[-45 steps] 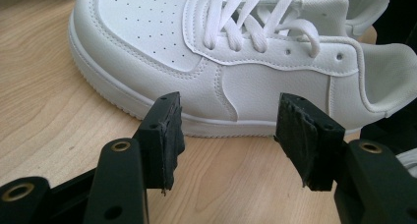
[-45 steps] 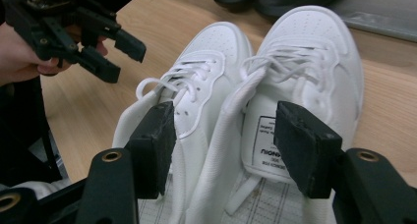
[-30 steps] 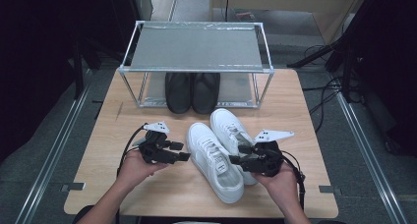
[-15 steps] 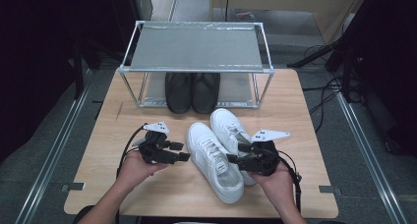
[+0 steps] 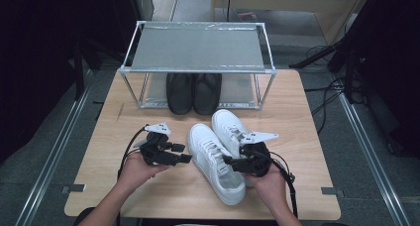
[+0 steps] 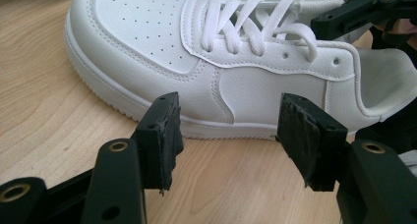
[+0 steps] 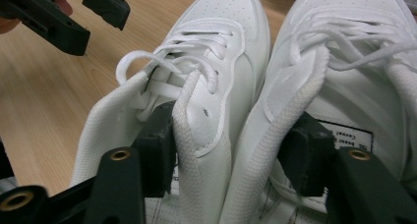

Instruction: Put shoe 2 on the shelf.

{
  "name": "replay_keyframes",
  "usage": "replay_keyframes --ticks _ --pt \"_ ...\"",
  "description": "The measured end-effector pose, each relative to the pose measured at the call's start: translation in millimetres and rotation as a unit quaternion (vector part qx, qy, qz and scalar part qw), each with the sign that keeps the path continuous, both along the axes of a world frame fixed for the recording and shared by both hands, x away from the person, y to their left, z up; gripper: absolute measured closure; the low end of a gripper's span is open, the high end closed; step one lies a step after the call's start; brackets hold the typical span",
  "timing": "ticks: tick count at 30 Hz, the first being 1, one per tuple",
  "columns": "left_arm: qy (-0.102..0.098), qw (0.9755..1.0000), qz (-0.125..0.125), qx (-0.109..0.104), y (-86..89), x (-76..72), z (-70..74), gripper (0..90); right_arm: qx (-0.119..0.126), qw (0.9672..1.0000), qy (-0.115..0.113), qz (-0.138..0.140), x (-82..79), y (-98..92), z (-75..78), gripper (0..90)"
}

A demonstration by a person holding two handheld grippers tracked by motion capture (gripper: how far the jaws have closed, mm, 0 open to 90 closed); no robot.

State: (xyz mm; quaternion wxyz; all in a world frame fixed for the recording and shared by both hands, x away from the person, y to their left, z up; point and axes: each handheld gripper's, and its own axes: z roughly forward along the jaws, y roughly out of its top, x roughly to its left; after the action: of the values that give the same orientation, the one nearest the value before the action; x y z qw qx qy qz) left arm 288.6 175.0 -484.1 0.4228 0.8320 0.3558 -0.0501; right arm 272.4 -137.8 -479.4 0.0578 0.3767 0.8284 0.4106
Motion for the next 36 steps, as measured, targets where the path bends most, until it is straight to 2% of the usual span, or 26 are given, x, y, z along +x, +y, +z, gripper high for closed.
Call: replay_keyframes --ticks 5,8,13,15,17,22,24,30,36 --pt "0.003 1.0000 0.000 -0.001 -1.1 -0.3 0.0 42.1 -0.018 0.9997 -0.015 -0.004 -2.1 3.4 -1.6 52.5" --pt "0.001 1.0000 -0.002 0.000 -1.4 -0.3 0.0 42.1 -0.011 0.9998 -0.012 -0.009 -0.8 2.2 -1.7 56.6" --pt "0.001 1.0000 0.000 0.001 -1.5 0.0 -0.2 42.2 -0.015 0.9997 -0.015 -0.007 -0.6 2.0 -1.5 61.0" --pt "0.002 1.0000 0.000 0.000 -1.1 0.2 -0.2 42.2 -0.020 0.9994 -0.025 -0.010 -1.7 2.4 -1.5 65.3" --pt "0.002 1.0000 0.001 0.000 -0.7 0.2 0.1 42.3 -0.021 0.9994 -0.026 -0.011 -1.9 2.3 -1.2 67.2" --pt "0.002 1.0000 0.004 -0.001 2.2 0.7 0.4 42.3 -0.015 0.9997 -0.017 -0.013 -0.6 0.1 0.1 71.4" --pt "0.002 1.0000 0.007 -0.003 3.2 1.0 0.5 42.3 -0.008 0.9999 -0.005 -0.011 2.1 -2.1 0.7 73.0" --pt "0.001 0.9997 0.020 -0.011 13.1 3.0 1.5 42.5 0.018 0.9994 0.028 -0.009 9.1 -8.9 2.0 74.9" --pt "0.000 0.9989 0.041 -0.021 25.9 4.4 3.7 42.7 0.026 0.9988 0.041 -0.005 12.8 -13.2 3.6 76.0"
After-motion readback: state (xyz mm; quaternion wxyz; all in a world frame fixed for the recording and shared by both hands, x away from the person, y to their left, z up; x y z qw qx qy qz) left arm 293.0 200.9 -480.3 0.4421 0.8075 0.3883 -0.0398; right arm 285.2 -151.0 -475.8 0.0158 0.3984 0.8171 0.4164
